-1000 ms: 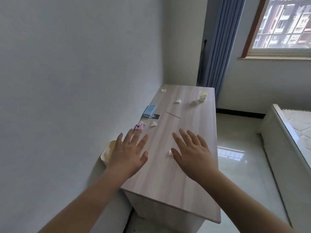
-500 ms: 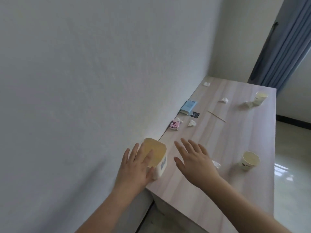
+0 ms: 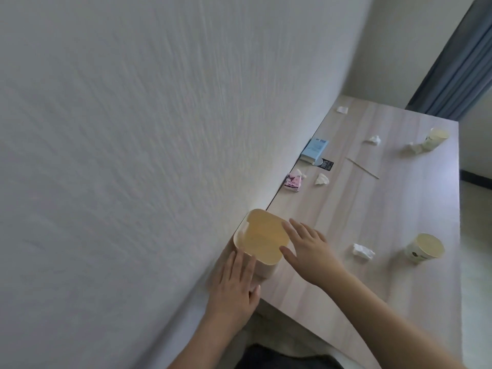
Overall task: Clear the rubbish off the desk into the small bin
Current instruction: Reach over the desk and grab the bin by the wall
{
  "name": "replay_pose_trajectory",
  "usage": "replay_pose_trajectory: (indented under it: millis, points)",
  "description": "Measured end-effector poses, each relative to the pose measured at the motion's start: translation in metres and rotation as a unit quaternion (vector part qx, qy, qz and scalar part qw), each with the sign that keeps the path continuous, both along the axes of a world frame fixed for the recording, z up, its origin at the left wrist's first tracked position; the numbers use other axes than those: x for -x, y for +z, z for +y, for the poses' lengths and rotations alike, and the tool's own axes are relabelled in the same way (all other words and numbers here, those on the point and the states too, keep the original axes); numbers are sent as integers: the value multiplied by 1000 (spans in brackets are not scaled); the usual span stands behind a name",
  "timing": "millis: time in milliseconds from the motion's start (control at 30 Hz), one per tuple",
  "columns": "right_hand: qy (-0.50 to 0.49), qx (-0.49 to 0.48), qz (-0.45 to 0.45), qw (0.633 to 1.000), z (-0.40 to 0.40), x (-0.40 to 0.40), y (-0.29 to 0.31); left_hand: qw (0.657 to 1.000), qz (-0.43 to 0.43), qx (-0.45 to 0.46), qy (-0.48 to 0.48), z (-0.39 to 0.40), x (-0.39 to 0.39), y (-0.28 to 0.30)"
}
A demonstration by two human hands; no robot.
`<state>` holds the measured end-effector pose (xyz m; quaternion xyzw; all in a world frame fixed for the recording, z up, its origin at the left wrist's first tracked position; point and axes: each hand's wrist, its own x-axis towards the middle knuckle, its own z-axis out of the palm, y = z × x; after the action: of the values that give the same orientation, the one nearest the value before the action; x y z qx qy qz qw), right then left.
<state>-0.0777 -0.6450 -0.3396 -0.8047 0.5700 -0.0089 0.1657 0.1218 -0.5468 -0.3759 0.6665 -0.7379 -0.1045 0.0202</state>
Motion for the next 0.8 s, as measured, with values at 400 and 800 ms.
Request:
replay_pose_trajectory:
  millis: [400,800]
  points:
    - [-137,-203,-184,952,-26,16,-36,971,205,13,121,-2,-8,-27]
    - [-267,-335,-336,839,-32,-9,-50,764,559,-112,303,-44,6,-21]
